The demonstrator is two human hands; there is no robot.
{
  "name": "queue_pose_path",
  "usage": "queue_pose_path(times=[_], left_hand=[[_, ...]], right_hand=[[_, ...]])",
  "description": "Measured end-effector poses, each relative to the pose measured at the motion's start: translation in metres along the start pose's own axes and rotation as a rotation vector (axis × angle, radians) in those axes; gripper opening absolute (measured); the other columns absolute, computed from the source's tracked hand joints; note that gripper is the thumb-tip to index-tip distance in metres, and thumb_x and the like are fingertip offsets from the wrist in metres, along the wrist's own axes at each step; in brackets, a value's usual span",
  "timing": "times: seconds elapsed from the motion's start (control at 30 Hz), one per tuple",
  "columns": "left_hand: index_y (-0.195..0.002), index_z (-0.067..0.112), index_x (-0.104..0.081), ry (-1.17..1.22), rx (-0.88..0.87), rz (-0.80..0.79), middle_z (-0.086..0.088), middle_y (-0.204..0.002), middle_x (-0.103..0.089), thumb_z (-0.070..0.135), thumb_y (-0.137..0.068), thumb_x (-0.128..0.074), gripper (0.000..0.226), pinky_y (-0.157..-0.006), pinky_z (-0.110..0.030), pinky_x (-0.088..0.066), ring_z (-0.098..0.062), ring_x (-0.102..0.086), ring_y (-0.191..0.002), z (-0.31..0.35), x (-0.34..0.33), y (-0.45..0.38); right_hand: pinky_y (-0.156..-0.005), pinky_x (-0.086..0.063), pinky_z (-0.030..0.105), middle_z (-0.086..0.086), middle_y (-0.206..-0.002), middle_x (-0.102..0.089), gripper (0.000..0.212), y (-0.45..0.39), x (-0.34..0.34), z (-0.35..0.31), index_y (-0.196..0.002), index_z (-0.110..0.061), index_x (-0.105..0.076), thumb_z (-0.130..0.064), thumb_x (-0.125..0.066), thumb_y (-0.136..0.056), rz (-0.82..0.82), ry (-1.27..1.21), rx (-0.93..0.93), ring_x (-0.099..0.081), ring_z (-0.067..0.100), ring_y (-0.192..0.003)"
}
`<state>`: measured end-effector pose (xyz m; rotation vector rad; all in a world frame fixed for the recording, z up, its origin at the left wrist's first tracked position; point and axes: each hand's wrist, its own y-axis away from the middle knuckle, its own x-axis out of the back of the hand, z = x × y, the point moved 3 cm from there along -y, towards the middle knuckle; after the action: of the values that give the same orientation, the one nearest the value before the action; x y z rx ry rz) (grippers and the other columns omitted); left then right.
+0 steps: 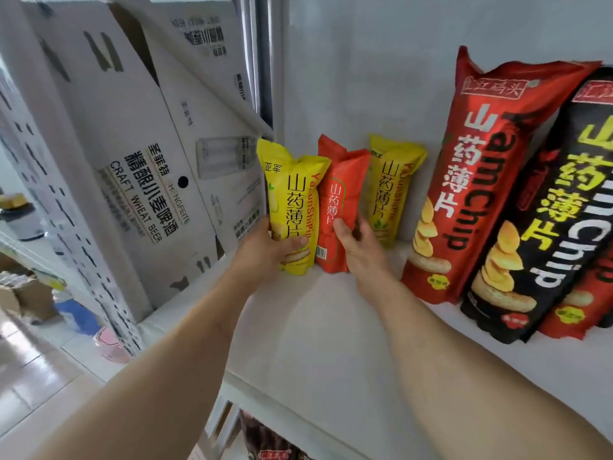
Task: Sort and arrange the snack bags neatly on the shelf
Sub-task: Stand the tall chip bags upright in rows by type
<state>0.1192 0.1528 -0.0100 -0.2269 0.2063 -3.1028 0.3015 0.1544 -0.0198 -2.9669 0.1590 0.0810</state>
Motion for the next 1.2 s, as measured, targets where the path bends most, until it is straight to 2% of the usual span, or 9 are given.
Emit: queue_pose_path(times=[0.07, 0.2, 0.37, 0.47, 0.53, 0.7, 0.93, 1.07, 1.2], left_hand=[[-0.12, 0.017, -0.055, -0.008, -0.011, -0.01, 0.013, -0.096, -0.064, 0.007, -0.082, -0.079, 0.046, -0.053, -0.008, -0.05, 0.013, -0.066, -0.062, -0.003, 0.004, -0.021], [-0.119, 0.026, -0.059, -0.045, -0.04, -0.033, 0.014, -0.106, -0.07, 0.016, -0.08, -0.083, 0.047, -0.081, -0.026, -0.058, 0.0, -0.07, -0.091, -0.016, 0.013, -0.063], [-0.107, 0.033, -0.058, -0.063, -0.058, 0.002, 0.015, -0.103, -0.069, 0.018, -0.078, -0.084, 0.042, -0.078, -0.022, -0.053, 0.006, -0.066, -0.087, -0.022, 0.008, -0.089], [-0.117, 0.03, -0.058, -0.166, -0.065, 0.041, 0.008, -0.115, -0.07, 0.044, -0.063, -0.09, 0.064, -0.091, -0.038, -0.057, -0.011, -0.069, -0.103, -0.026, 0.007, -0.089], [-0.135, 0.022, -0.049, -0.298, -0.057, 0.135, -0.003, -0.133, -0.061, 0.063, -0.06, -0.084, 0.093, -0.101, -0.049, -0.05, -0.024, -0.06, -0.121, -0.028, 0.003, -0.076], [-0.142, 0.001, -0.043, -0.605, -0.313, 0.343, -0.02, -0.144, -0.043, 0.038, -0.084, -0.066, 0.072, -0.108, -0.049, -0.034, -0.039, -0.039, -0.133, 0.019, -0.028, 0.002], [-0.135, 0.006, -0.053, -0.444, -0.455, 0.061, -0.011, -0.137, -0.051, 0.031, -0.092, -0.064, 0.051, -0.105, -0.032, -0.034, -0.03, -0.047, -0.128, 0.051, -0.12, 0.05], [-0.148, 0.015, -0.04, -0.229, -0.336, -0.07, -0.003, -0.148, -0.043, 0.044, -0.092, -0.064, 0.067, -0.112, -0.032, -0.034, -0.018, -0.041, -0.136, 0.054, -0.162, 0.061], [-0.149, 0.023, -0.037, 0.009, -0.232, -0.165, 0.0, -0.143, -0.051, 0.061, -0.08, -0.07, 0.085, -0.103, -0.043, -0.051, -0.015, -0.053, -0.129, 0.051, -0.188, 0.061]], right_hand=[[-0.085, -0.057, 0.03, -0.001, -0.124, -0.066, 0.055, -0.016, -0.01, 0.007, -0.139, -0.025, -0.049, -0.038, -0.067, -0.089, 0.018, -0.014, -0.008, -0.068, 0.013, -0.104], [-0.077, -0.057, 0.02, -0.001, -0.12, -0.067, 0.048, -0.042, -0.023, 0.011, -0.139, -0.022, -0.049, -0.029, -0.064, -0.094, 0.044, 0.013, 0.011, -0.067, 0.009, -0.101], [-0.099, -0.052, 0.043, 0.003, -0.13, -0.064, 0.055, -0.06, -0.023, 0.016, -0.142, -0.024, -0.047, -0.036, -0.067, -0.092, 0.133, 0.13, -0.026, -0.064, 0.018, -0.112], [-0.106, -0.045, 0.043, 0.008, -0.14, -0.055, 0.073, -0.049, -0.02, 0.017, -0.147, -0.017, -0.038, -0.042, -0.071, -0.087, 0.203, 0.23, -0.098, -0.057, 0.023, -0.122], [-0.106, -0.043, 0.037, 0.011, -0.139, -0.054, 0.064, -0.034, -0.015, 0.015, -0.143, -0.011, -0.044, -0.036, -0.069, -0.09, 0.215, 0.333, -0.11, -0.055, 0.022, -0.121], [-0.095, -0.043, 0.026, 0.008, -0.127, -0.061, 0.043, 0.02, 0.016, -0.004, -0.134, -0.011, -0.055, -0.03, -0.062, -0.096, 0.138, 0.55, -0.119, -0.058, 0.017, -0.112], [-0.077, -0.043, 0.018, -0.006, -0.115, -0.065, 0.029, 0.104, 0.092, -0.042, -0.124, -0.019, -0.063, -0.029, -0.058, -0.098, 0.097, 0.757, -0.047, -0.06, 0.01, -0.105], [-0.08, -0.054, 0.029, -0.015, -0.091, -0.067, 0.015, 0.14, 0.146, -0.059, -0.105, -0.028, -0.065, -0.038, -0.061, -0.093, 0.331, 0.735, 0.054, -0.067, 0.009, -0.091], [-0.084, -0.056, 0.038, -0.012, -0.107, -0.057, 0.043, 0.158, 0.184, -0.074, -0.116, -0.028, -0.053, -0.047, -0.072, -0.082, 0.713, 0.594, 0.192, -0.059, 0.007, -0.097]])
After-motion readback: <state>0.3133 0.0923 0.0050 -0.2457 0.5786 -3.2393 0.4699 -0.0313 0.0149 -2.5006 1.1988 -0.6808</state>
